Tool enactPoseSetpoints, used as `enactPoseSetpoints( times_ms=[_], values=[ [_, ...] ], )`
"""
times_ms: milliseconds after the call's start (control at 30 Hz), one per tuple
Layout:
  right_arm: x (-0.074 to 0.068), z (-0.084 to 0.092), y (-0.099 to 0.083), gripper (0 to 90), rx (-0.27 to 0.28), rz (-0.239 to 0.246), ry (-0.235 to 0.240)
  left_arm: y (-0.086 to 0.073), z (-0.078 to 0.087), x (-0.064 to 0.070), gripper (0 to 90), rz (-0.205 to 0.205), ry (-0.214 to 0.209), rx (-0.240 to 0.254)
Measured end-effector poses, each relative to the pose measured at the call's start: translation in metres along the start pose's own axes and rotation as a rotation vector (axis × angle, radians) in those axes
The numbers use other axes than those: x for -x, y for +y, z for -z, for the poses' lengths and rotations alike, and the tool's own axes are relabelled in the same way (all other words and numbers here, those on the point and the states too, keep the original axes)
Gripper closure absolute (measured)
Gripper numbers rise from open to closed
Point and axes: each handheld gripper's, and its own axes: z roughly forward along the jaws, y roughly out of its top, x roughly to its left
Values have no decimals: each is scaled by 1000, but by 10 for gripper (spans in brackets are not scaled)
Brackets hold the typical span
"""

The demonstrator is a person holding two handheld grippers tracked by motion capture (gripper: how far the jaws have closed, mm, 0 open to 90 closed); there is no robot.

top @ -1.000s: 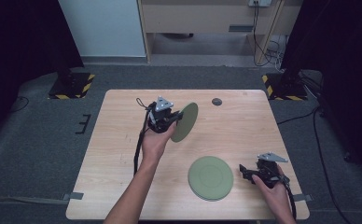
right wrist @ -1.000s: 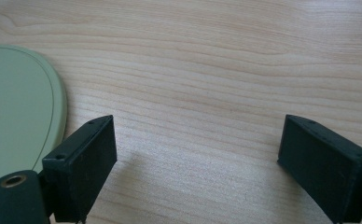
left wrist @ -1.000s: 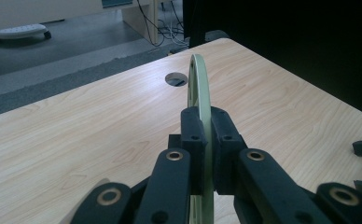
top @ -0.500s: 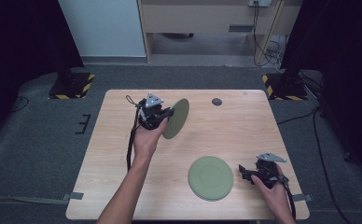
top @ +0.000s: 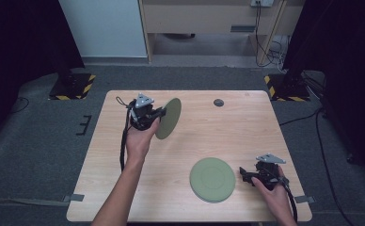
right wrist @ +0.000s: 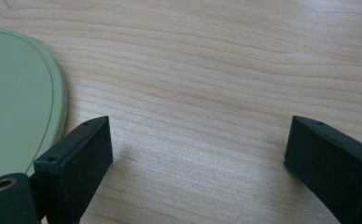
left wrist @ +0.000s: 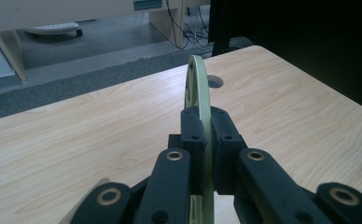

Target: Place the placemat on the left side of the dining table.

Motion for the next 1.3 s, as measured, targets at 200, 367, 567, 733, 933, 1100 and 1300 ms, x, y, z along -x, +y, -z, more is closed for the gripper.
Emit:
enactPoseSetpoints(
  times_ms=[200, 367, 567, 733, 933, 1100, 1300],
  values=[
    [-3, -1, 0, 64, -12, 24, -15, -3, 6, -9, 857, 10, 8, 6],
    [-3, -1, 1, 63, -16, 26, -15, -4, 10, -15, 857, 15, 19, 8],
    [-4, -2, 1, 60, -17, 26, -17, -6, 12, -21, 857, 13, 27, 6],
    [-4, -2, 1, 58, -18, 26, -17, -8, 13, -27, 857, 22, 35, 3],
    [-4, -2, 1, 56, -18, 26, -17, -12, 15, -33, 857, 30, 46, -1],
    [-4, -2, 1, 56, -18, 26, -17, -15, 17, -38, 857, 39, 60, -5],
    [-4, -2, 1, 56, -18, 26, -17, -19, 20, -46, 857, 49, 75, -14]
  ],
)
